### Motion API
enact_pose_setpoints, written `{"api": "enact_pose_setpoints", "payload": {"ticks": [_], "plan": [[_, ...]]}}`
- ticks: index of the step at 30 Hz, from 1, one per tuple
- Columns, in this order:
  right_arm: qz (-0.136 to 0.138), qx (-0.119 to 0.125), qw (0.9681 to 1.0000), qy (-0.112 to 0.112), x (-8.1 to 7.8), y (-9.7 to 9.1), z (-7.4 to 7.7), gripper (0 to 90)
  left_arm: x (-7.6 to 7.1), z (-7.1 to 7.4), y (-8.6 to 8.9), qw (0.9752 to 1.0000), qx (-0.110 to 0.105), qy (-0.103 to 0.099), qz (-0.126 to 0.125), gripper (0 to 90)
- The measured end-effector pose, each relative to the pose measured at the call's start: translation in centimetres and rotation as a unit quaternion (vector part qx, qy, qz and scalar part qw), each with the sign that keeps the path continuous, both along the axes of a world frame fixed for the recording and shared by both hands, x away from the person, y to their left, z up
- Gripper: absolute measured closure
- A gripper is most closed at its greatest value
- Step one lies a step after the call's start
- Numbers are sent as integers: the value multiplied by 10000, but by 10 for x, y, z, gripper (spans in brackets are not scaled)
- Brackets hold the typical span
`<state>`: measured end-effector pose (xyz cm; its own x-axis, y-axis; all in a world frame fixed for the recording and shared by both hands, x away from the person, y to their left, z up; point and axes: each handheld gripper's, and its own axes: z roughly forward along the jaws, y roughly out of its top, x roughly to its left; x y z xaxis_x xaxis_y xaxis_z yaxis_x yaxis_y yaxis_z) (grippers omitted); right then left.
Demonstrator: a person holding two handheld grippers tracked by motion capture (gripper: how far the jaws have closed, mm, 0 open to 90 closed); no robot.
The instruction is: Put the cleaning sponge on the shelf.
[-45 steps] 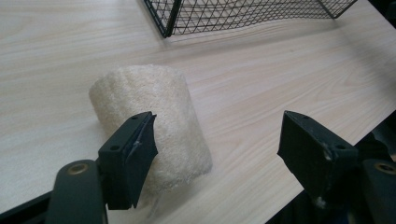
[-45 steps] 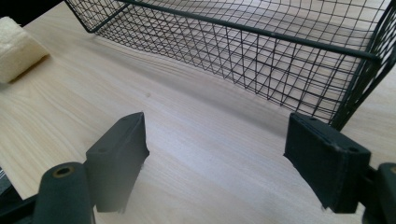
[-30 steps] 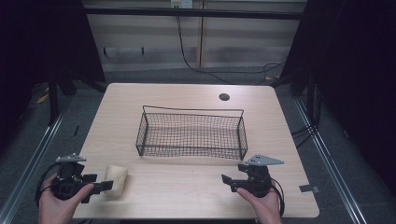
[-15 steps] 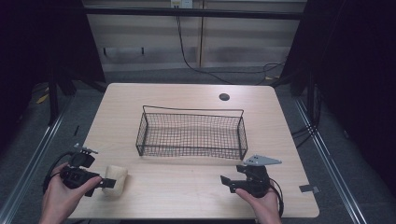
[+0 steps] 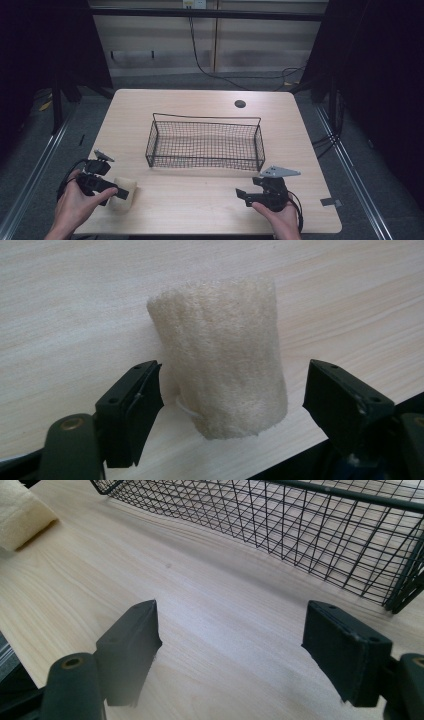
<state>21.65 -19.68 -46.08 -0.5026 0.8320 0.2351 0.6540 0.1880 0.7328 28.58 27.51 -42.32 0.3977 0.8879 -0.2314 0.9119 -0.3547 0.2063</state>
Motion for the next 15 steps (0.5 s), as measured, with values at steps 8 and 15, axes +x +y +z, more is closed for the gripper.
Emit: {"api": "enact_pose_setpoints", "payload": {"ticks": [8,15], "plan": [[33,-17,10000,18,0,1,-1,224,4,-11,-2,9997,9,234,65,176],[54,-12,10000,17,1,2,-1,223,7,-20,-6,9992,92,380,37,198]]}}
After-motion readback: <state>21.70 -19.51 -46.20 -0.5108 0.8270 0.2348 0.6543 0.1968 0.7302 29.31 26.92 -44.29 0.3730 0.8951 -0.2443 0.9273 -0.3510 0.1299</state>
